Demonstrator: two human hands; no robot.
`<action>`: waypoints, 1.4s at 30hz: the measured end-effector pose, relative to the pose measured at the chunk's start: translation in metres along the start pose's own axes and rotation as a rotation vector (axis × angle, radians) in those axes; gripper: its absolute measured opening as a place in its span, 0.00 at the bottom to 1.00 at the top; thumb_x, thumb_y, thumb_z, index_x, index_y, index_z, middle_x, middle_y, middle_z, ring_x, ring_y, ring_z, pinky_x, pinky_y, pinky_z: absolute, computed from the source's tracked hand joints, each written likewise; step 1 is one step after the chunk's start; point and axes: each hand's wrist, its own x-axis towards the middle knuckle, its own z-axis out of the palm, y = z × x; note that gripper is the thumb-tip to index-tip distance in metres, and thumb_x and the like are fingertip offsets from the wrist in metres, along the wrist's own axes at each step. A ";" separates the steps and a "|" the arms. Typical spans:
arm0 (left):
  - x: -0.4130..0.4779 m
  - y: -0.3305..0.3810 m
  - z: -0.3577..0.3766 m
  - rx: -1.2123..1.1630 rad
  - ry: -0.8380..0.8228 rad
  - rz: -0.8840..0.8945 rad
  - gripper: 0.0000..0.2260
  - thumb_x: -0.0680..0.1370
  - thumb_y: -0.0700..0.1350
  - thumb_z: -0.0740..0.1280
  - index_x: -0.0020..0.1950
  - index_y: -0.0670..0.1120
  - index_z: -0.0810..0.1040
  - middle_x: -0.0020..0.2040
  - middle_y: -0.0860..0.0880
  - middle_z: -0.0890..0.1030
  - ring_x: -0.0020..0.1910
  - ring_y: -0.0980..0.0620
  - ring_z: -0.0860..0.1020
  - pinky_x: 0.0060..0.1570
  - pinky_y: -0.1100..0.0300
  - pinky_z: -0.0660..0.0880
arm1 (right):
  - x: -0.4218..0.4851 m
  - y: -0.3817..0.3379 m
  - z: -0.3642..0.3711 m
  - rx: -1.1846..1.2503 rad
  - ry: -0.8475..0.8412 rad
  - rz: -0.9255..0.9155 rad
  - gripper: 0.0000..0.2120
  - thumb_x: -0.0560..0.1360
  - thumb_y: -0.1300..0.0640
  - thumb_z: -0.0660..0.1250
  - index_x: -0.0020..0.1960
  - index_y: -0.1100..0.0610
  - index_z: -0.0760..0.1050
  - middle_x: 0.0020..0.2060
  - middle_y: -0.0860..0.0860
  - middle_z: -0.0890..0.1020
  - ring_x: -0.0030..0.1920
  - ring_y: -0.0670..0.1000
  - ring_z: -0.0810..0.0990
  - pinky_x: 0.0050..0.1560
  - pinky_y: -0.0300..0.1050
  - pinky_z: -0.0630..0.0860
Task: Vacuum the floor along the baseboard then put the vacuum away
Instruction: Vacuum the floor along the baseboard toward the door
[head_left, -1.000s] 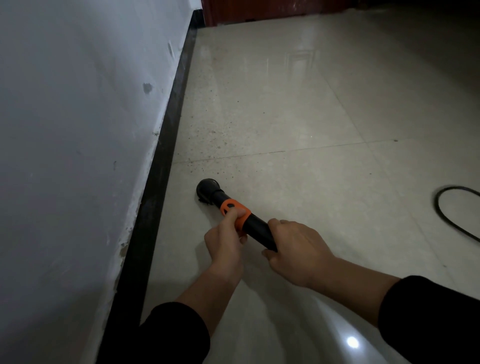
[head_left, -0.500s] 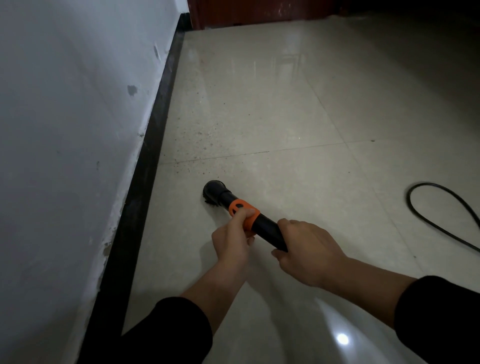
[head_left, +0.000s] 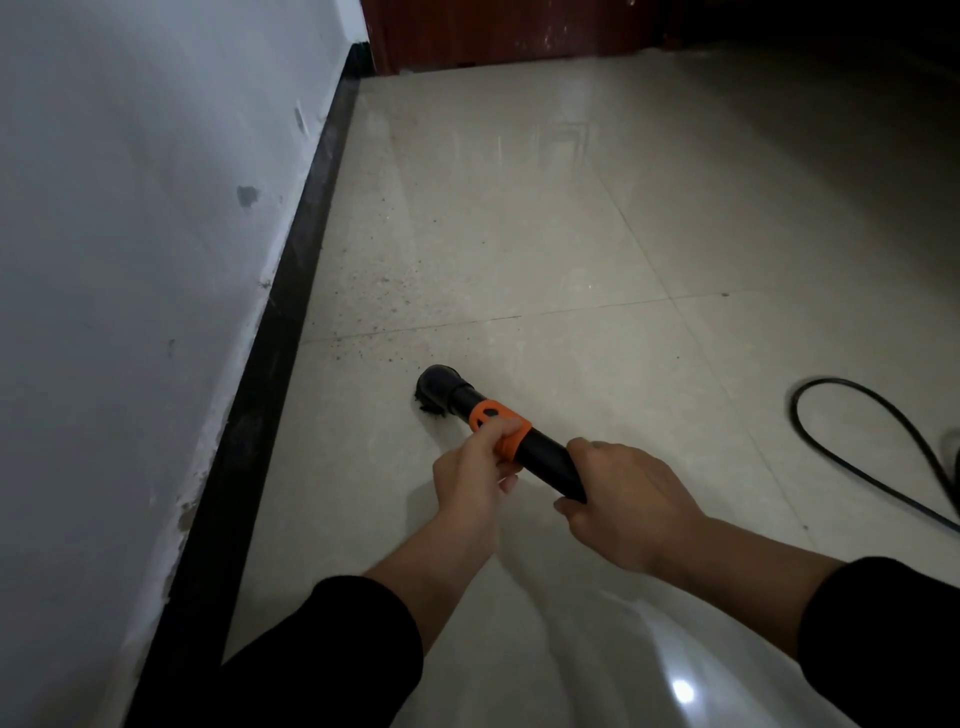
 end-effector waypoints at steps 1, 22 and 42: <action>0.002 0.004 0.001 0.020 -0.013 -0.010 0.09 0.70 0.43 0.74 0.47 0.42 0.79 0.43 0.44 0.83 0.41 0.50 0.82 0.41 0.60 0.78 | 0.002 0.001 -0.001 0.002 0.002 0.000 0.09 0.77 0.51 0.63 0.50 0.53 0.64 0.44 0.49 0.75 0.39 0.50 0.69 0.39 0.42 0.65; 0.038 0.024 0.053 0.090 -0.208 -0.083 0.10 0.75 0.39 0.70 0.54 0.41 0.76 0.49 0.42 0.81 0.49 0.47 0.80 0.54 0.54 0.75 | 0.033 0.041 -0.009 0.043 0.101 0.078 0.11 0.77 0.51 0.63 0.56 0.56 0.70 0.51 0.52 0.79 0.47 0.54 0.77 0.41 0.42 0.64; 0.053 0.019 0.100 -0.073 -0.236 -0.059 0.09 0.73 0.40 0.74 0.49 0.39 0.78 0.51 0.41 0.82 0.52 0.48 0.81 0.56 0.58 0.77 | 0.058 0.066 -0.020 0.030 0.194 0.203 0.08 0.76 0.50 0.63 0.48 0.52 0.65 0.40 0.47 0.71 0.39 0.50 0.71 0.40 0.42 0.66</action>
